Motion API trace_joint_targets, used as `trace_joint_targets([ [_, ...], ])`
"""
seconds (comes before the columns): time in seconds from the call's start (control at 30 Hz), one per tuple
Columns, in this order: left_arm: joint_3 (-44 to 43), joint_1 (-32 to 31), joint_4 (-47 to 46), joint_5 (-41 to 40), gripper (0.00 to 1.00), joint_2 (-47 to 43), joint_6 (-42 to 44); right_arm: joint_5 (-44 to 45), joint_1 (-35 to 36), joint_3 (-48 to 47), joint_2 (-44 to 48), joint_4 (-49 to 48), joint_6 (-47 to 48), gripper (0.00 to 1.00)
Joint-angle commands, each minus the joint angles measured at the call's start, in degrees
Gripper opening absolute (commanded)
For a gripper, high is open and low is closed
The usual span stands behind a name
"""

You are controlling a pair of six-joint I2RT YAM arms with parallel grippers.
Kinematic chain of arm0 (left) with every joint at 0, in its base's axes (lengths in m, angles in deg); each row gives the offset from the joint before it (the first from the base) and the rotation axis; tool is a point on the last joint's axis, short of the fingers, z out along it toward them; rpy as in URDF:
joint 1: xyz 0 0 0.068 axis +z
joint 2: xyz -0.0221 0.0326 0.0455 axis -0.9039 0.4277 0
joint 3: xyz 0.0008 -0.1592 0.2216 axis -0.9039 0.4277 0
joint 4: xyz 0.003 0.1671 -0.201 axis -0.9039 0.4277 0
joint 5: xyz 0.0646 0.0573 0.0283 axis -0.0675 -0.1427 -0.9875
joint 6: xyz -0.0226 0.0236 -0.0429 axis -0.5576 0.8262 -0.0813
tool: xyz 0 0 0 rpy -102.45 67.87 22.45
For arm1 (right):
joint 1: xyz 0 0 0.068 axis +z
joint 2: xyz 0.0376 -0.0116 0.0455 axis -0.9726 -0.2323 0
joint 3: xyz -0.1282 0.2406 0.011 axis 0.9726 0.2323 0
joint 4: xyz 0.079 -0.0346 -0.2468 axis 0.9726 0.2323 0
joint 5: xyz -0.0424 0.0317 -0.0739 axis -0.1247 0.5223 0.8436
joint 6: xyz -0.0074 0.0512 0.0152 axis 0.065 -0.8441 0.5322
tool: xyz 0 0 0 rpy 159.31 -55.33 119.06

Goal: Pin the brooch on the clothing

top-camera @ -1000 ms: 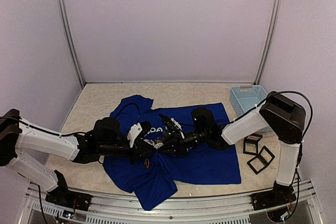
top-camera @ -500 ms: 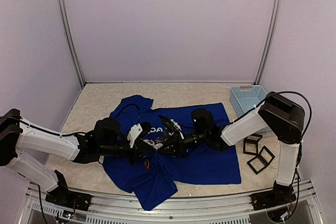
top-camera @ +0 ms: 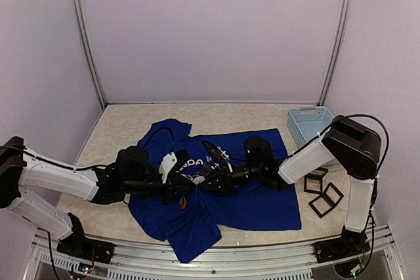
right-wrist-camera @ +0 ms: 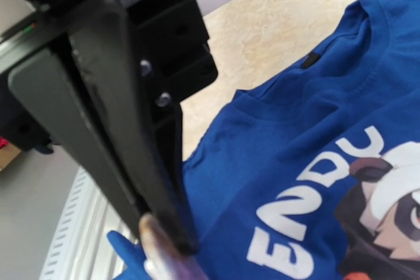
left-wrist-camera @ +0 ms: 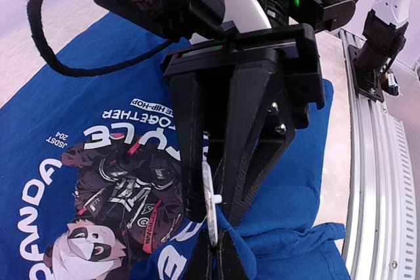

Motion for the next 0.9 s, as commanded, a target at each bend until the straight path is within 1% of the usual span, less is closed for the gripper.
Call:
trace_joint_targets([
  [0.0, 0.58, -1.65, 0.51, 2.38, 0.00, -0.44, 0.60, 2.50, -1.31, -0.03, 0.46, -3.64, 0.16, 0.19],
  [0.13, 0.44, -1.68, 1.58, 0.38, 0.00, -0.36, 0.96, 2.20, -1.35, 0.68, 1.95, -0.84, 2.64, 0.26],
  [0.3, 0.21, -1.69, 1.37, 0.82, 0.00, -0.48, 1.04, 3.21, -1.32, 0.21, 2.92, 2.13, 4.94, 0.26],
  [0.4, -0.19, -1.83, 1.19, 1.56, 0.00, -0.39, 1.08, 3.03, -1.25, -1.39, 1.74, 3.18, 5.17, 0.29],
  [0.53, -0.63, -2.09, 0.86, 2.97, 0.00, -0.52, 1.08, 2.36, -1.14, -2.97, 0.40, 3.20, 5.88, 0.29],
  [0.6, -0.95, -2.18, 1.20, 3.19, 0.00, -0.24, 2.56, 1.71, -1.17, -4.18, 0.06, 4.10, 6.69, 0.29],
  [0.73, -1.19, -2.48, 1.42, 3.64, 0.00, -0.01, 3.34, 1.38, -1.17, -5.94, -0.34, 6.22, 7.96, 0.25],
  [0.87, -1.17, -2.61, 1.67, 3.27, 0.00, -0.44, 3.41, 1.03, -1.12, -5.90, -0.56, 6.12, 7.42, 0.23],
])
